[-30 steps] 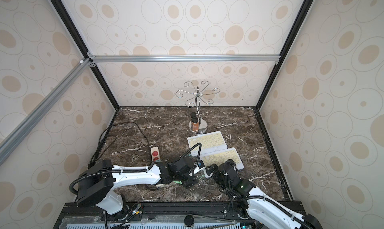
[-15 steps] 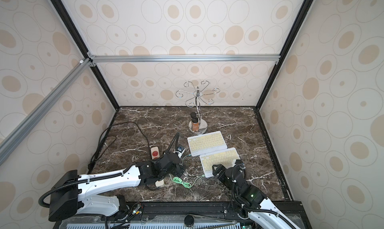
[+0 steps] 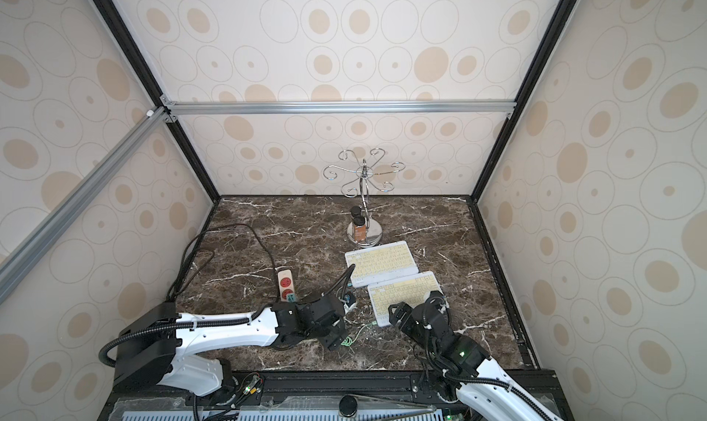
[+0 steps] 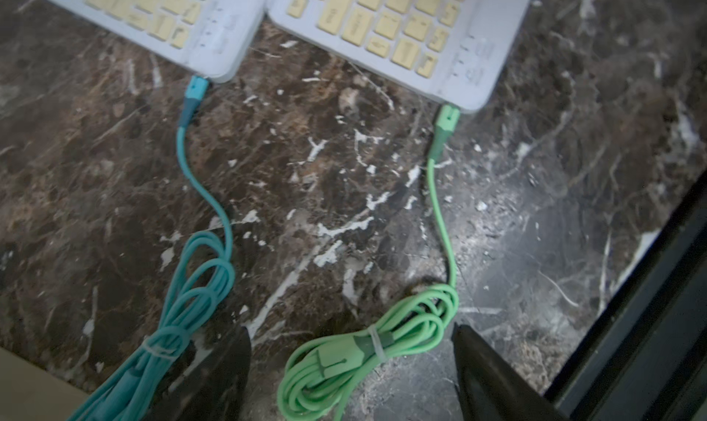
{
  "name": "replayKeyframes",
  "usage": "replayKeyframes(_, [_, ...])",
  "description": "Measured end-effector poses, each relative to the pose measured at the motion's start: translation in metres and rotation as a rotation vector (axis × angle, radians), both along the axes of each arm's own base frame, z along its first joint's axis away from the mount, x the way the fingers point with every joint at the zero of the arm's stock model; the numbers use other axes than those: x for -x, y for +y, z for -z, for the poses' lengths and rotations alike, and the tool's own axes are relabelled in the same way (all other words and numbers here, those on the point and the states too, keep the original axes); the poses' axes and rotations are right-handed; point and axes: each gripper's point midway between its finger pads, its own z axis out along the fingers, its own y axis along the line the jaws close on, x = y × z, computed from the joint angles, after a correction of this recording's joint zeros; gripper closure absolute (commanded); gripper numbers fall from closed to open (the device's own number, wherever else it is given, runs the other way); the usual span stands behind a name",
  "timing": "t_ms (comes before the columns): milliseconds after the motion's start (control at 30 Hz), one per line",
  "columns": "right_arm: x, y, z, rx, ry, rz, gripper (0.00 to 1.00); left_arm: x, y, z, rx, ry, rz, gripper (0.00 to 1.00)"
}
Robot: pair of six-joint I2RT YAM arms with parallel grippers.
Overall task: Unplug the wireless keyboard
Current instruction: Pick up the power cord at the center of the board.
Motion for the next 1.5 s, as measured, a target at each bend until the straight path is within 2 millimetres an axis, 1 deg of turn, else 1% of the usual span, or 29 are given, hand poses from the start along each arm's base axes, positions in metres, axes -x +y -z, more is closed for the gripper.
replayKeyframes(100, [-0.006,0.012,-0.036,-0.043,-0.017,-0.023,0.0,0.013,-0.003,0.006,0.017,0.037,0.041,0.23])
replayKeyframes(167, [-0.009,0.018,-0.055,-0.068,-0.029,-0.038,0.0,0.018,-0.002,0.011,0.023,0.056,0.057,0.23])
replayKeyframes(200, [-0.01,0.021,-0.061,-0.078,-0.032,-0.046,0.0,0.021,-0.002,0.013,0.024,0.066,0.063,0.23])
replayKeyframes(267, [-0.011,0.025,-0.066,-0.083,-0.026,-0.056,0.0,0.025,-0.002,0.015,0.026,0.082,0.08,0.23])
replayKeyframes(367, [-0.012,0.029,-0.062,-0.07,0.001,-0.068,0.0,0.029,-0.007,0.013,0.042,0.09,0.104,0.19])
replayKeyframes(433, [-0.013,0.029,-0.059,-0.053,0.012,-0.069,0.0,0.03,-0.012,0.012,0.046,0.092,0.119,0.19])
replayKeyframes(533, [-0.014,0.027,-0.054,-0.026,0.021,-0.062,0.0,0.028,-0.026,0.012,0.054,0.089,0.137,0.21])
replayKeyframes(633, [-0.015,0.024,-0.053,-0.009,0.018,-0.058,0.0,0.023,-0.042,0.016,0.055,0.088,0.151,0.21])
replayKeyframes(733, [-0.015,0.019,-0.052,0.018,0.016,-0.046,0.0,0.021,-0.05,0.024,0.046,0.091,0.161,0.21])
replayKeyframes(867, [-0.015,0.012,-0.051,0.045,0.01,-0.027,0.0,0.019,-0.05,0.039,0.01,0.091,0.158,0.22])
replayKeyframes(933, [-0.015,0.01,-0.052,0.049,0.004,-0.02,0.0,0.017,-0.049,0.043,-0.001,0.082,0.151,0.22])
replayKeyframes(1200, [-0.016,0.006,-0.051,0.067,0.0,-0.003,0.0,0.005,-0.045,0.042,-0.025,0.021,0.118,0.23])
replayKeyframes(1333, [-0.016,0.003,-0.053,0.069,-0.009,0.004,0.0,0.0,-0.047,0.039,-0.027,-0.005,0.114,0.23])
replayKeyframes(1400, [-0.016,0.002,-0.055,0.069,-0.021,0.007,0.0,-0.001,-0.051,0.035,-0.019,-0.013,0.119,0.25])
replayKeyframes(1500, [-0.016,-0.003,-0.056,0.081,-0.034,0.02,0.0,-0.004,-0.059,0.032,-0.01,-0.021,0.128,0.33])
